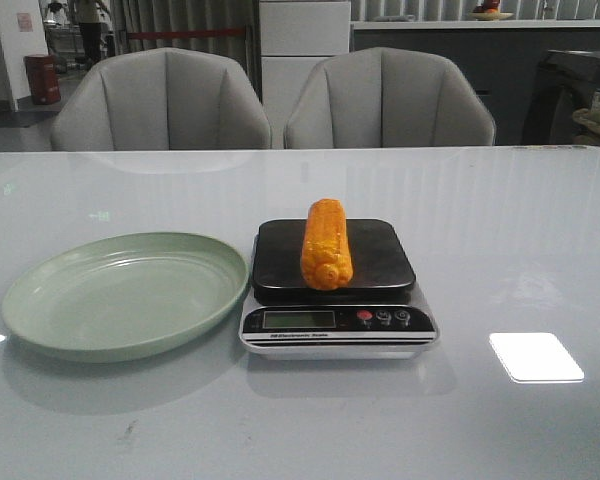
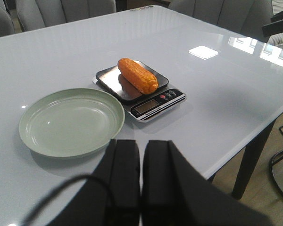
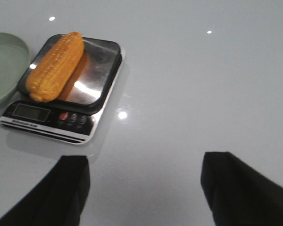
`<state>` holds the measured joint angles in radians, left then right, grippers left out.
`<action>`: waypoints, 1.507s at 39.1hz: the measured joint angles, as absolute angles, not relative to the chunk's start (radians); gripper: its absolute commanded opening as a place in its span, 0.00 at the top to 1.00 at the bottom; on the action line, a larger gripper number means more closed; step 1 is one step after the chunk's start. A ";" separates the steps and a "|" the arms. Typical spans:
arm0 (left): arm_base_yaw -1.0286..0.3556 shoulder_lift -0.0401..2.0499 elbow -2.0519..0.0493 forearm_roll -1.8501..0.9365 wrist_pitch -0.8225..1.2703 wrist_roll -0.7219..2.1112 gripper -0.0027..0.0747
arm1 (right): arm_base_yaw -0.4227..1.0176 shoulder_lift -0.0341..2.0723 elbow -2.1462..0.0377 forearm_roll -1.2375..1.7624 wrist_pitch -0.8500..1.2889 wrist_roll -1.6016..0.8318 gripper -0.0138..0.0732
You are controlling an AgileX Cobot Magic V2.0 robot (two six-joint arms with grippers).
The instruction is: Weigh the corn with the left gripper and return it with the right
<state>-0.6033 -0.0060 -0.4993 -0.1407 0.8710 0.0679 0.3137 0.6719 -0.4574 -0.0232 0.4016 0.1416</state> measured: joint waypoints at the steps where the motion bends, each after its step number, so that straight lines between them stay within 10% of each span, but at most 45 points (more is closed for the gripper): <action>1: -0.603 -0.006 -0.499 -0.141 0.871 0.068 0.82 | 0.330 0.696 -0.476 -0.023 0.408 0.142 0.15; 35: -0.603 -0.006 -0.499 -0.141 0.871 0.068 0.82 | 0.592 1.662 -1.410 0.000 0.816 0.442 0.15; 59: -0.603 -0.006 -0.499 -0.141 0.871 0.068 0.82 | 0.633 1.980 -1.555 -0.111 0.904 0.767 0.17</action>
